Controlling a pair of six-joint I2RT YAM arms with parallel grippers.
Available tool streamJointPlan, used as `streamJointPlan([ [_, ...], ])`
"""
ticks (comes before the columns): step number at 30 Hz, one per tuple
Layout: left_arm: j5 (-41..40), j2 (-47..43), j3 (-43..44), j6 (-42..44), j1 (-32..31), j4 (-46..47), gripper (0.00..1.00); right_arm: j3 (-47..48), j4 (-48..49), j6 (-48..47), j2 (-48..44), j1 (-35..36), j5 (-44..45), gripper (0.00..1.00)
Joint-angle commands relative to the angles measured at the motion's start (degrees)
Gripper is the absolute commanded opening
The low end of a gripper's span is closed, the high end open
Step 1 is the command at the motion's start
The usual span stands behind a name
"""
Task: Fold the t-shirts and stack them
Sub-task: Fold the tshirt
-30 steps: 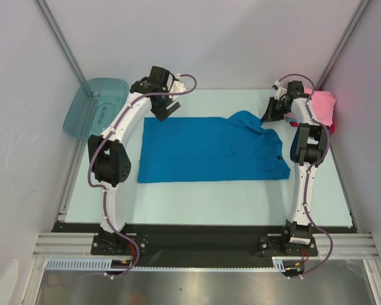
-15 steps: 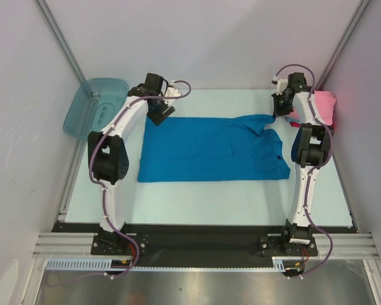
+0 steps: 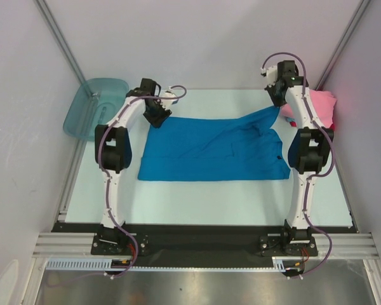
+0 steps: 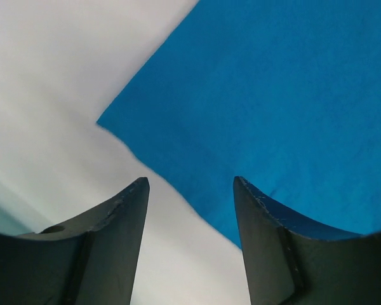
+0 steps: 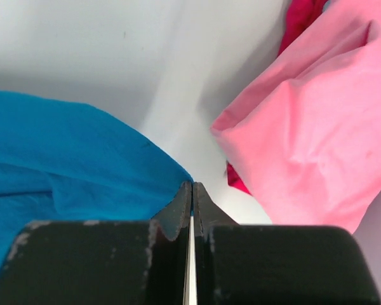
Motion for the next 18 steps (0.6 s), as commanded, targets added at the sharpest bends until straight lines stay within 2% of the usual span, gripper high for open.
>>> streamJointPlan([
  [1,5.72,1.64,4.04,4.97,-0.18,1.43,0.59,-2.32,-1.24,-2.14,-4.31,2.93,5.23,0.00],
  [6,7.05,2.70,4.92,8.66,0.09,5.91,0.59,-4.69,-1.33,-4.16,-5.80,5.13,7.70,0.00],
  [11,3.36,4.80,6.32,7.61,0.79,13.10,0.63,-4.08,-2.56,-4.78,-5.81,5.93,8.84,0.00],
  [18,-2.52,9.63,11.51,10.15,0.97,15.67,0.67,-2.23,-3.70,-4.96,-4.93,6.28,9.72,0.00],
])
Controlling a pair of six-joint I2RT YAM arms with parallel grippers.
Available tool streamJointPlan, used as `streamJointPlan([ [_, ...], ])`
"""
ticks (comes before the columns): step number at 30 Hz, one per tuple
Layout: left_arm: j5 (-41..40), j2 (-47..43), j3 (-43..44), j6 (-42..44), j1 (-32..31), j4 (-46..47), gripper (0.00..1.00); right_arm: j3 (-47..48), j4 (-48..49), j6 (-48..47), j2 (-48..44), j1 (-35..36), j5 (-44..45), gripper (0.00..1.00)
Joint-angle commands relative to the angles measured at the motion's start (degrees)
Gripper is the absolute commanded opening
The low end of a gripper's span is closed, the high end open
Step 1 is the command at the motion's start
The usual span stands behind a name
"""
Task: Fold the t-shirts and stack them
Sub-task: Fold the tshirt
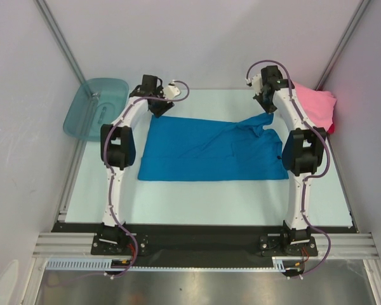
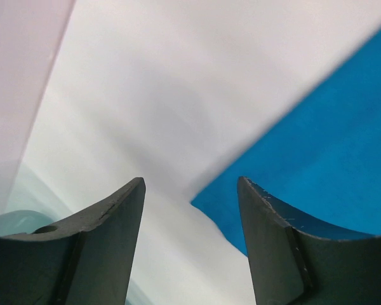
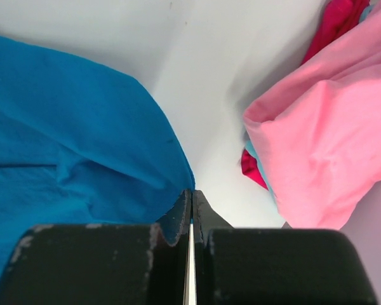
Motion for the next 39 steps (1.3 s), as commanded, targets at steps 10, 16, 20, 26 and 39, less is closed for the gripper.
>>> streamJointPlan([
  [10,-6.88,3.90,1.92,10.01,0.77,3.87,0.70,4.02,-0.44,-0.35,-2.08,0.22,1.90,0.00],
  [16,-7.50,2.15,-1.78,13.44,1.30,2.38,0.71,4.81,-0.35,-0.17,-1.55,0.31,1.63,0.00],
  [20,-4.52,-0.13,-2.83,14.94,2.17,-4.71,0.71,5.08,0.00,-0.61,-1.46,0.22,1.90,0.00],
  [26,2.33,-3.74,-5.03,18.27,2.61,-17.56,0.70,5.52,0.52,-0.61,-1.11,0.22,1.63,0.00],
  [39,7.44,-5.06,-1.17,13.80,2.53,-20.48,0.70,5.96,0.61,0.09,-0.59,0.58,1.28,0.00],
])
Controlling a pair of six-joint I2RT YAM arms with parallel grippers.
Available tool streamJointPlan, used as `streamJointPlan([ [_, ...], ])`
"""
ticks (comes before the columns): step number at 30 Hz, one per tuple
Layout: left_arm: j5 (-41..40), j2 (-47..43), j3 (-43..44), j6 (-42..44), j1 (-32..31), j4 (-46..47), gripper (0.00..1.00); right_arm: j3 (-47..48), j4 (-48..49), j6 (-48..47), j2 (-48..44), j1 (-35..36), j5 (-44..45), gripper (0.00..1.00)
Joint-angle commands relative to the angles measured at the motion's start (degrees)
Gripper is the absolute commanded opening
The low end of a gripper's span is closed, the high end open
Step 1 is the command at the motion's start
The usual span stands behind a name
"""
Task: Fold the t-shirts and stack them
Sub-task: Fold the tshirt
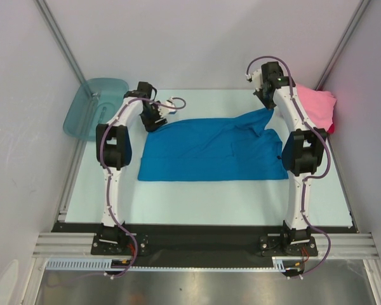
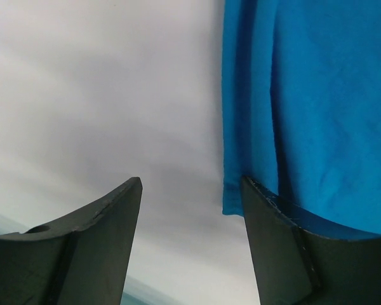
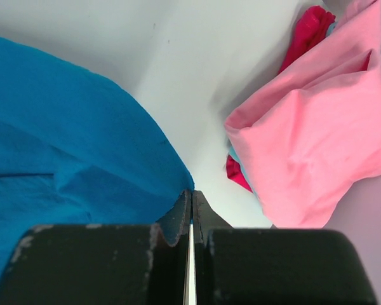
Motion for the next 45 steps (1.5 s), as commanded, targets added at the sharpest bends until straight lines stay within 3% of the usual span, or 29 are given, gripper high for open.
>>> streamJointPlan([
  [1,2.66,-3.51,1.99,-3.09,0.21,0.91,0.69,3.03,0.74,0.27,-0.52,0.49,0.39,0.00],
  [4,-4.53,-3.51,1.55,-11.27,0.30,13.10,0.67,3.12,0.74,0.44,-0.17,0.58,0.30,0.00],
  [10,-5.00,-3.34,2.33,-9.88,0.47,15.53,0.68,3.73,0.83,0.18,0.27,1.02,0.30,0.00],
  [15,-1.58,-2.55,2.24,-6.54,1.09,12.21,0.68,3.65,0.57,0.53,0.36,1.19,0.30,0.00],
  [20,7.12,1.58,13.13,-7.41,2.85,-0.18,0.63,3.56,0.48,0.09,0.27,1.54,0.56,0.00],
  [30,17.83,-2.02,10.60,-35.68,6.36,-0.10,0.60,3.12,0.39,-0.17,0.18,2.16,0.83,0.00],
  [37,28.57,0.79,10.06,-45.30,9.79,-1.34,0.60,3.56,0.57,-0.52,0.80,2.86,0.74,0.00],
  [40,28.32,1.93,10.59,-46.26,10.05,-0.99,0.59,3.73,0.65,-0.61,0.80,2.95,0.48,0.00],
  [45,19.54,2.38,10.07,-47.66,9.79,2.51,0.60,3.65,0.48,-0.44,0.89,3.04,0.47,0.00],
])
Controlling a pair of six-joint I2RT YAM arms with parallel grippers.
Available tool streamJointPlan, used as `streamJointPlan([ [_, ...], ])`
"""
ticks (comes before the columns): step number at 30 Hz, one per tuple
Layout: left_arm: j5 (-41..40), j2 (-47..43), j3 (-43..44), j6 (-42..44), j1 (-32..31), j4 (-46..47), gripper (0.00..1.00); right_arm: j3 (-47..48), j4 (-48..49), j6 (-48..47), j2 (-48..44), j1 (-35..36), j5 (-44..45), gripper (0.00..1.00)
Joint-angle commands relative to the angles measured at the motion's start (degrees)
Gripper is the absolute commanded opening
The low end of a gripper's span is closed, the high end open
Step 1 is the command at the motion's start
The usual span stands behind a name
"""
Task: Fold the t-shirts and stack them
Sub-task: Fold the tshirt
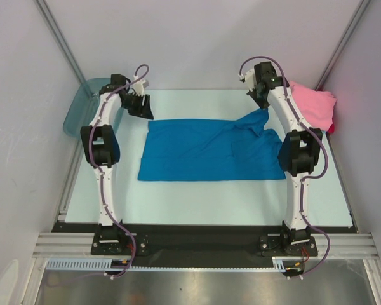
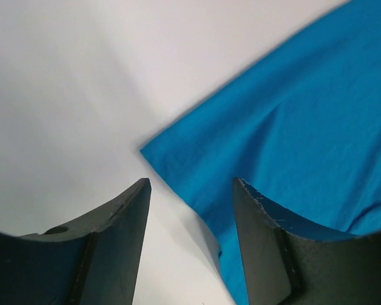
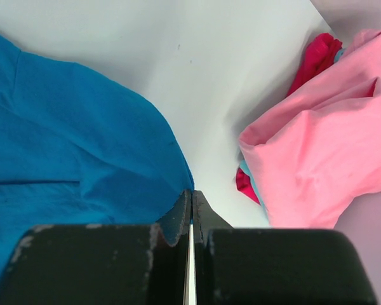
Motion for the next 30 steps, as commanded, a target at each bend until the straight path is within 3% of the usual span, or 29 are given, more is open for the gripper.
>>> streamJointPlan([
  [1,-3.97,0.69,1.76,-3.65,-0.07,3.44,0.60,2.71,0.26,-0.22,0.47,0.39,0.43,0.00],
  [11,-7.93,2.89,0.62,-5.67,-1.56,9.15,0.59,2.97,0.17,-0.57,0.73,0.66,0.52,0.00],
  [30,-12.15,3.24,-1.05,-5.32,-3.58,11.26,0.59,3.06,-0.18,-0.04,0.91,0.92,0.43,0.00],
])
